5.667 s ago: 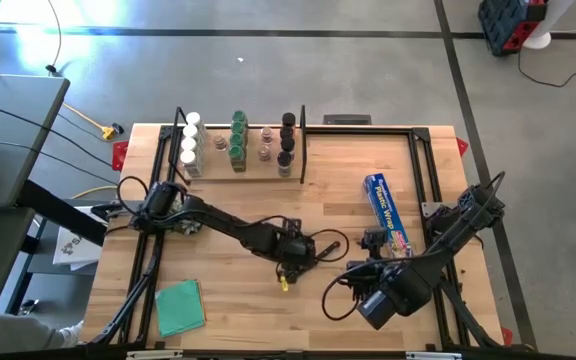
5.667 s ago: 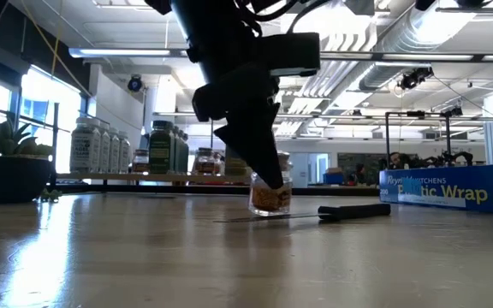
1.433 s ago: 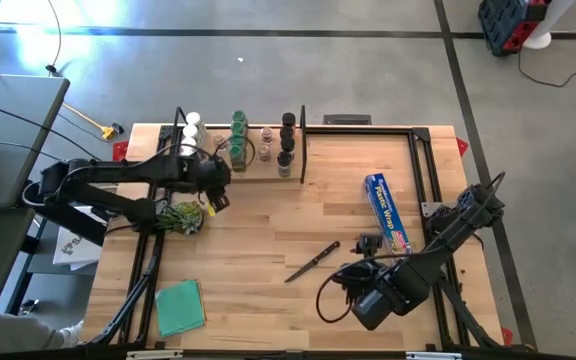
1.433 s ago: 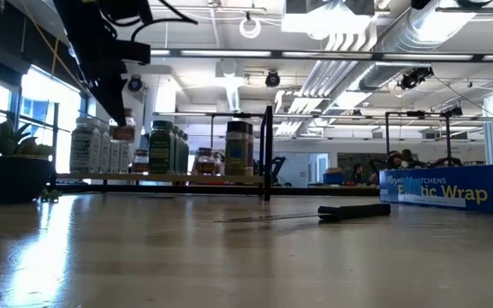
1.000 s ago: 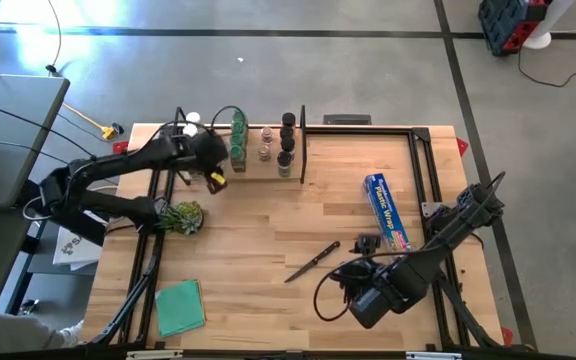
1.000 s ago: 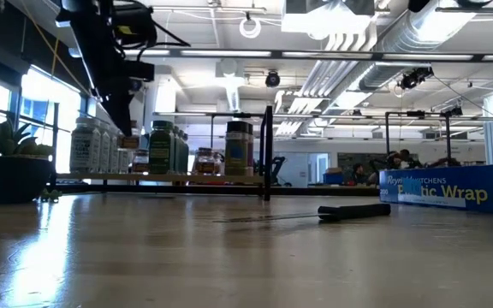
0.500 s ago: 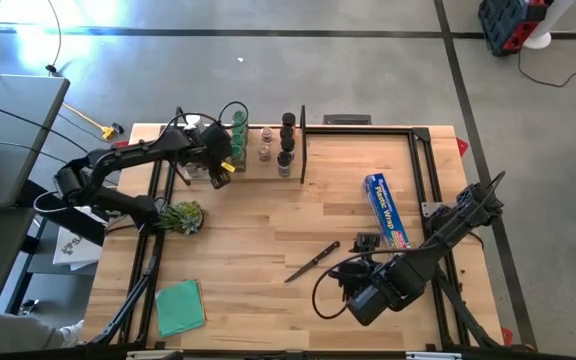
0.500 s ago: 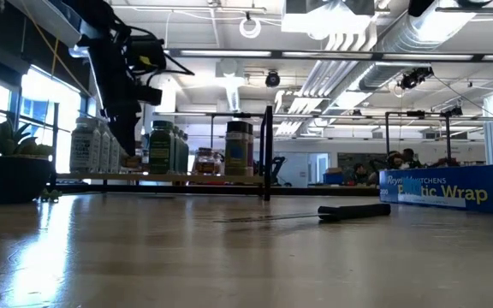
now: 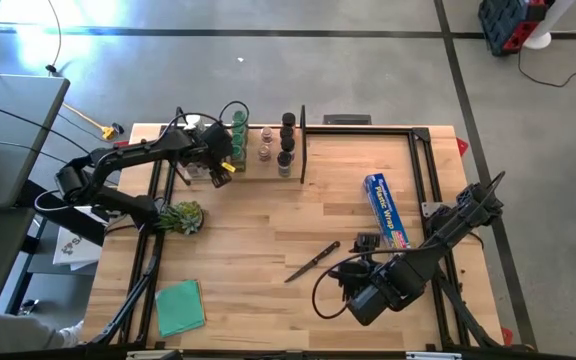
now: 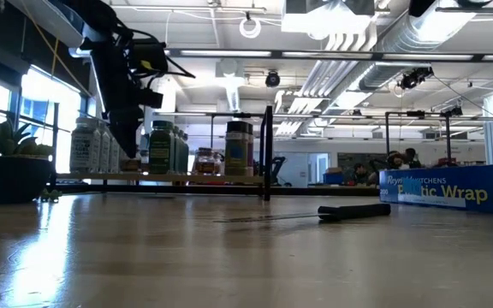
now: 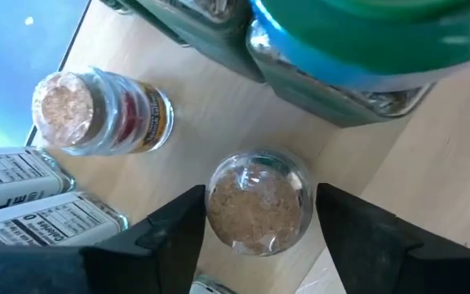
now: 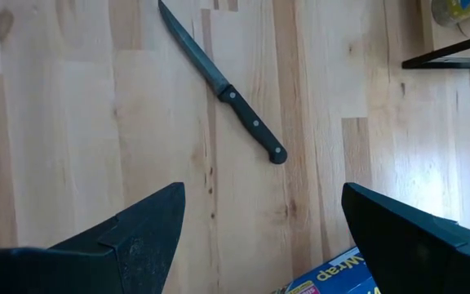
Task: Shelf spices
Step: Put the brown lid seasoning bottle on the shelf
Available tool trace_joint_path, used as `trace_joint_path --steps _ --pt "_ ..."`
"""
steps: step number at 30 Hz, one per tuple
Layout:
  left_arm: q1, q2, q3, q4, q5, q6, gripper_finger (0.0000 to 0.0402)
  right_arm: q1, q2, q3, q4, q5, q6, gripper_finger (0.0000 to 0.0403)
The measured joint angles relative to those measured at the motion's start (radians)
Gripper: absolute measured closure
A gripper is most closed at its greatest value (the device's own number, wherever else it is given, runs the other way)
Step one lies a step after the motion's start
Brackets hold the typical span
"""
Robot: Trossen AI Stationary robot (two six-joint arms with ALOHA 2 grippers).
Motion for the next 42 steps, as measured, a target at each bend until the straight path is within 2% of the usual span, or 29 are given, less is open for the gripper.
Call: trace_joint_path --steps 34,42 --pt "-0.067 0.0 0.002 0.051 -0.205 0.046 0.0172 0.0 0.0 0.0 0.004 -0.003 0.003 0.0077" --pt "-0.084 0.0 0.072 0.03 -0.238 0.058 0.0172 0.0 0.0 0.0 0.004 -0.003 0.003 0.0077"
